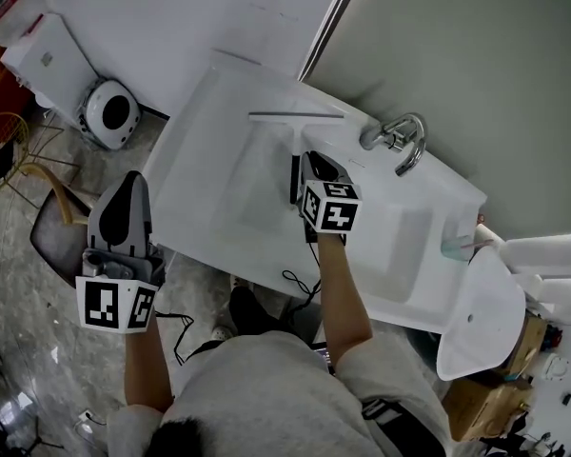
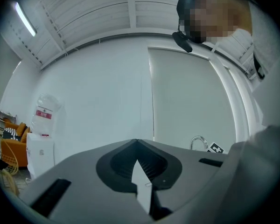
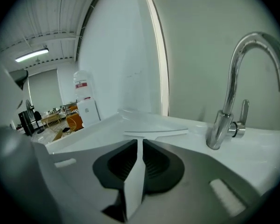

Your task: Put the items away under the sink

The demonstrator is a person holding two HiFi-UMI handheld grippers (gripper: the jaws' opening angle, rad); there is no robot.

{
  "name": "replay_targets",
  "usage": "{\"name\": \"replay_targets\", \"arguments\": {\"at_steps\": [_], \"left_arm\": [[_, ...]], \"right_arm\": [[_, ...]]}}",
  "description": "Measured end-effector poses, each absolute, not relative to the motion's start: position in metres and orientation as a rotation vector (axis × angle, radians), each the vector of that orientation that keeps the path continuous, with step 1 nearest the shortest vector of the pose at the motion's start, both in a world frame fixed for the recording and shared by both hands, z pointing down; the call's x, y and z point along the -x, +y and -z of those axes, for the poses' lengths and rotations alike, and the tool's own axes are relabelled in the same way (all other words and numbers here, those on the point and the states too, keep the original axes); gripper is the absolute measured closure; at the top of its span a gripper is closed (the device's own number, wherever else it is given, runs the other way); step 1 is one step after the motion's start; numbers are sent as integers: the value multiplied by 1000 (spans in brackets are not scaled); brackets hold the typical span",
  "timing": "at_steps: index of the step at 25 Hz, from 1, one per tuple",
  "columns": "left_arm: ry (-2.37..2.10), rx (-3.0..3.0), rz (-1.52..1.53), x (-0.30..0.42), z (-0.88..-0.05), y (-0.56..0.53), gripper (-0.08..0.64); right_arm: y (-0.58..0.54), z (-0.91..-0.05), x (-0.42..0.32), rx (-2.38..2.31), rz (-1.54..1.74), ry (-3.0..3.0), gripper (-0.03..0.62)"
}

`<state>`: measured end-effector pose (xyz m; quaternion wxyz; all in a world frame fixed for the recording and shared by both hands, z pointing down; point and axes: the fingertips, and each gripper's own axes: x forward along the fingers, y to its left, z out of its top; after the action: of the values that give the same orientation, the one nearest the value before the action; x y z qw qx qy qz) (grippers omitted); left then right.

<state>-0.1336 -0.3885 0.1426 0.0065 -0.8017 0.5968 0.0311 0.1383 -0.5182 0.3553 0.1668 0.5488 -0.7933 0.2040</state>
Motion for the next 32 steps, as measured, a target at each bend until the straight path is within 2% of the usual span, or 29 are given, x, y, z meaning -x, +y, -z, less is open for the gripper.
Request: {"name": "replay_targets", "arguments": {"at_steps": [19,26,28,32], "left_arm": [[2022,2452,37,158,-175,-408,561],[2067,2439,69,166,-188,-409,561],[2070,2437,71,167,-188,-408,561],[2065,2432,67,167,-187,-405,561]], "right_arm": [[-550,-484,-136,-1465,-736,-2033,439],[-551,-509,-134,-1450,-735,-1978,440],[-552,-510,-135,-1462,-727,-1967,479],[-551,-505,-136,-1498,-751,-1982,488]]}}
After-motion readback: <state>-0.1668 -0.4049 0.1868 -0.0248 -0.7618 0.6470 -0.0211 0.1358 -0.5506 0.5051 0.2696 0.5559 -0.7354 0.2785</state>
